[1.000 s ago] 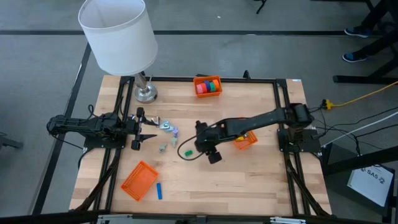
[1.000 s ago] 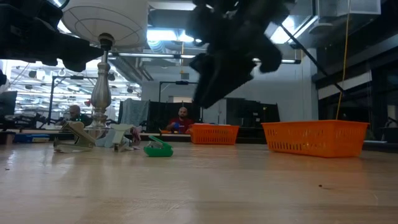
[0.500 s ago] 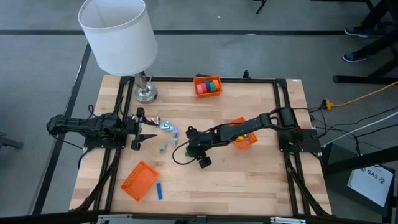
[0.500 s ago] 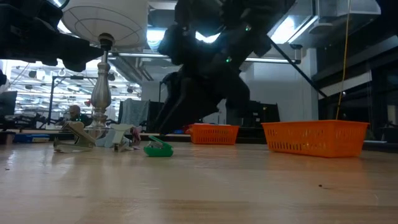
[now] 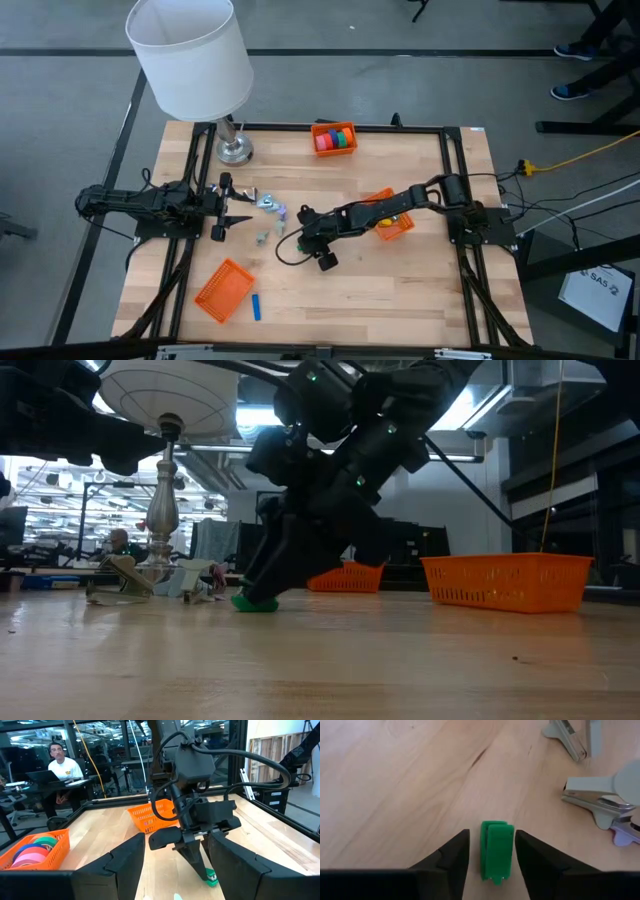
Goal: Pick and place Stapler, Stapler remover, tape
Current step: Put the blue stapler into the middle orange bin
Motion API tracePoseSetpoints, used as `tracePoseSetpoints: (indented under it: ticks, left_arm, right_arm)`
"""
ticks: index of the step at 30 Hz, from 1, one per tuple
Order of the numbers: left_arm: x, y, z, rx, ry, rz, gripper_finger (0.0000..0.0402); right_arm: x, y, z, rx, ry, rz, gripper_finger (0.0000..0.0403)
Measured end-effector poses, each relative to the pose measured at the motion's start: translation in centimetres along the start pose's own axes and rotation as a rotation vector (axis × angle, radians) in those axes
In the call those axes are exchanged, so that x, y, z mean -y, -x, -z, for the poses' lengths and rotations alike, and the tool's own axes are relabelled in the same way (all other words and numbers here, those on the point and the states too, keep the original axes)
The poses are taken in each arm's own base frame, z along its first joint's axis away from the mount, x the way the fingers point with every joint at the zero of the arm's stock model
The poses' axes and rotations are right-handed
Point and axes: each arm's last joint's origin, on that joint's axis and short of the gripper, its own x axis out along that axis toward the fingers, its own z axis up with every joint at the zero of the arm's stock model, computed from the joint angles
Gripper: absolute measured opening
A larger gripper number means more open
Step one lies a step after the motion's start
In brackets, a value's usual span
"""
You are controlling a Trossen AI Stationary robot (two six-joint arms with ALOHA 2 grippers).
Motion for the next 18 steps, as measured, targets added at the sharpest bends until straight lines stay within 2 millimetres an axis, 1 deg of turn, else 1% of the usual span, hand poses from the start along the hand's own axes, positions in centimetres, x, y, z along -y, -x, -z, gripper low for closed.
tracePoseSetpoints:
  ticks: [3,7,8,14,18]
  left_arm:
    - [0.0,0.0,0.0,0.000,0.000,0.000,0.0215]
    - [0.0,0.0,0.0,0.000,0.000,0.000,0.0215]
    - [0.0,0.0,0.0,0.000,0.000,0.000,0.0216]
    - [0.0,0.0,0.0,0.000,0.000,0.000,0.0215]
    - [0.0,0.0,0.0,0.000,0.000,0.000,0.0215]
  right_arm:
    - [0.0,0.0,0.0,-0.001,0.000,0.000,0.0123]
    - [0.1,0.0,0.0,-0.001,-0.007,0.000,0.0065]
    - [0.1,0.0,0.0,-0.001,-0.017,0.000,0.0059]
    - [0.0,0.3,0.0,0.009,-0.032,-0.065,0.0060]
    - [0.6,2.0,-0.6,0.002,-0.038,-0.061,0.0060]
